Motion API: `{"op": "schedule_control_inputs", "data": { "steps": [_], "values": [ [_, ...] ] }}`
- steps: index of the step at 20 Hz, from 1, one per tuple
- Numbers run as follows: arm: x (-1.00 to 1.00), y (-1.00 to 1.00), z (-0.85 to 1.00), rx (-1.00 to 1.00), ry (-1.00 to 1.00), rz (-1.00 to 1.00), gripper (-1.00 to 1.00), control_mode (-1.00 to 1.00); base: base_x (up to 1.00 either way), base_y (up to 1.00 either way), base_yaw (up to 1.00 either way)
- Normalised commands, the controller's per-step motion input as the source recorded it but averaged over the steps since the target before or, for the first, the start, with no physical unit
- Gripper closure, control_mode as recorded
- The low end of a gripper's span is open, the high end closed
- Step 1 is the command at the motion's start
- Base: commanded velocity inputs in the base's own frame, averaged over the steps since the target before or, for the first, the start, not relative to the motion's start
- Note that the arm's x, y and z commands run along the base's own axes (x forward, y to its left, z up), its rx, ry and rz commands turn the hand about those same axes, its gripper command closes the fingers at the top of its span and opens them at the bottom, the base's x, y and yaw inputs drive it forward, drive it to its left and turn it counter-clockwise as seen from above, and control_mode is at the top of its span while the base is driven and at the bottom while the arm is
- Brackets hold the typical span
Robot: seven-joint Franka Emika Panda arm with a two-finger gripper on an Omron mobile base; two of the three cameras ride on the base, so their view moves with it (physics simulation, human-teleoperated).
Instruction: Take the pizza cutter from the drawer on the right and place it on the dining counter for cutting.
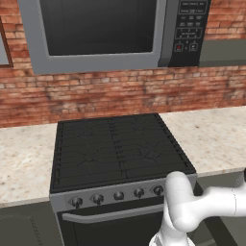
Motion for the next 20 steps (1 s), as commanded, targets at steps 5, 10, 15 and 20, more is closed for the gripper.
{"op": "schedule_control_inputs", "data": {
  "steps": [5, 10, 15, 20],
  "values": [
    [0.02, -0.10, 0.00, 0.00, 0.00, -0.08, -1.00, -1.00, 0.00, 0.00, 0.00],
    [0.00, -0.01, 0.00, 0.00, 0.00, -0.06, -1.00, -1.00, 0.00, 0.00, 0.00],
    [0.00, 0.00, 0.00, 0.00, 0.01, -0.05, -1.00, -1.00, 0.00, 0.00, 0.00],
    [0.00, -0.02, 0.00, 0.00, 0.01, -0.04, -1.00, -1.00, 0.00, 0.00, 0.00]
  ]
}}
